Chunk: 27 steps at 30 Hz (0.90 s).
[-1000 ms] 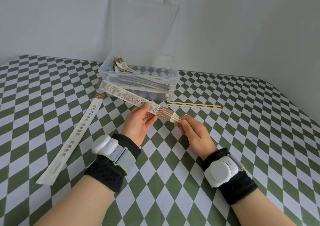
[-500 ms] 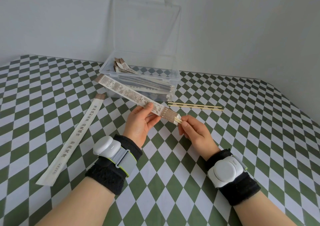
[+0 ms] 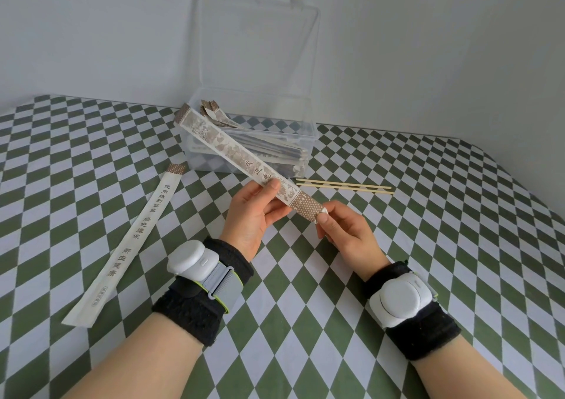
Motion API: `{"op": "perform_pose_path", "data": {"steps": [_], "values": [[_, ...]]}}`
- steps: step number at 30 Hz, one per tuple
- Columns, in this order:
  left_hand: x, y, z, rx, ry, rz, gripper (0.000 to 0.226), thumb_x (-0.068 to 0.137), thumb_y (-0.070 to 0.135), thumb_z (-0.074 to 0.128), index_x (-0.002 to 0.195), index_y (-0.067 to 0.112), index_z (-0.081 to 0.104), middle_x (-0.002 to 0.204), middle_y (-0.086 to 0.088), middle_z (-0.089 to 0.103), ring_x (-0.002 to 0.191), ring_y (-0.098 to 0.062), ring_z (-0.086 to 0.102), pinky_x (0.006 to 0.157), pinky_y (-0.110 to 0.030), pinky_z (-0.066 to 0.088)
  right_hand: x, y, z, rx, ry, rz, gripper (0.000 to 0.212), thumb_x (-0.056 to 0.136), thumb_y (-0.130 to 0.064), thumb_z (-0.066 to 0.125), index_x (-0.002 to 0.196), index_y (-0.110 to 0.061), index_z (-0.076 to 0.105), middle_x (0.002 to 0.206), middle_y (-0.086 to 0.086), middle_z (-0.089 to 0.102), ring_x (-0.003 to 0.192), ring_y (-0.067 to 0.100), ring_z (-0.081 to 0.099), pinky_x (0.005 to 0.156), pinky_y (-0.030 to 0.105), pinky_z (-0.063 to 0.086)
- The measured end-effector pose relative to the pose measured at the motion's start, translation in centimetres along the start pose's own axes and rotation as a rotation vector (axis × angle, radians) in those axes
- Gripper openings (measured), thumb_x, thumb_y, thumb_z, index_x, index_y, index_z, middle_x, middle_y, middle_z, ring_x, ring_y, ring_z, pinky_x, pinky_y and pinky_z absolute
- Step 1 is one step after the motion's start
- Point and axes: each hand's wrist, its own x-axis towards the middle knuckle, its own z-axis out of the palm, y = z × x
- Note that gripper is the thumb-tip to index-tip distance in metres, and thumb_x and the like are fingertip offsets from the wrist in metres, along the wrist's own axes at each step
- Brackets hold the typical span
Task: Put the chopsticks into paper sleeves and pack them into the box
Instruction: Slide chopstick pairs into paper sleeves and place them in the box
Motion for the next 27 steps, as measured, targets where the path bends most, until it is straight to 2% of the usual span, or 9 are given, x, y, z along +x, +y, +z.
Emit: {"op": "perform_pose_path", "data": {"steps": [11, 17, 19, 22, 25, 27], "values": [[0.1, -0.2, -0.2, 0.076, 0.036, 0.037, 0.015, 0.092, 0.011, 0.053, 0.099, 0.021, 0.062, 0.084, 0.004, 0.074, 0.082, -0.012, 0.071, 0.062, -0.021, 0.055, -0.1, -0.3, 0.1, -0.057, -0.008, 0.089, 0.019, 0.094, -0.015, 0.045, 0.086, -0.028, 0.056, 0.072, -0.005, 0.057, 0.064, 0.01, 0.05, 0.061, 0.018, 0.043], [0.3, -0.5, -0.4, 0.097, 0.103, 0.06, 0.016, 0.092, 0.013, 0.055, 0.1, 0.025, 0.063, 0.095, 0.001, 0.071, 0.09, -0.013, 0.068, 0.066, -0.022, 0.056, 0.2, -1.0, -0.3, -0.08, -0.023, 0.153, 0.022, 0.093, -0.007, 0.045, 0.095, -0.026, 0.056, 0.081, -0.005, 0.06, 0.071, 0.01, 0.054, 0.063, 0.013, 0.046], [0.4, -0.5, -0.5, 0.105, 0.113, 0.065, 0.016, 0.092, 0.014, 0.055, 0.099, 0.026, 0.063, 0.096, 0.002, 0.07, 0.089, -0.012, 0.068, 0.067, -0.021, 0.056, 0.7, -1.6, -0.2, -0.037, -0.011, 0.158, 0.016, 0.094, -0.013, 0.047, 0.096, -0.023, 0.058, 0.083, -0.006, 0.06, 0.071, 0.009, 0.054, 0.063, 0.014, 0.047], [0.4, -0.5, -0.5, 0.129, 0.098, 0.065, 0.015, 0.092, 0.016, 0.055, 0.101, 0.026, 0.063, 0.098, 0.002, 0.07, 0.091, -0.012, 0.067, 0.069, -0.021, 0.055, 1.7, -2.5, 0.4, -0.143, 0.025, 0.132, 0.009, 0.09, -0.024, 0.055, 0.094, -0.022, 0.062, 0.081, -0.009, 0.06, 0.071, 0.007, 0.053, 0.064, 0.016, 0.046], [0.5, -0.6, -0.6, 0.124, 0.107, 0.083, 0.015, 0.093, 0.018, 0.055, 0.102, 0.026, 0.062, 0.096, 0.002, 0.069, 0.09, -0.012, 0.066, 0.071, -0.022, 0.054, 3.1, -3.1, 0.5, -0.211, 0.067, 0.106, 0.009, 0.087, -0.021, 0.06, 0.091, -0.017, 0.067, 0.079, 0.002, 0.063, 0.067, 0.01, 0.05, 0.064, 0.024, 0.044], [0.7, -0.5, -0.9, 0.087, 0.141, 0.088, 0.015, 0.093, 0.019, 0.054, 0.106, 0.023, 0.06, 0.086, 0.002, 0.066, 0.084, -0.013, 0.065, 0.072, -0.024, 0.053, 4.7, -3.8, -0.3, -0.231, 0.122, 0.043, 0.006, 0.086, -0.019, 0.062, 0.089, -0.018, 0.066, 0.079, 0.011, 0.064, 0.059, 0.008, 0.046, 0.056, 0.021, 0.041]]}}
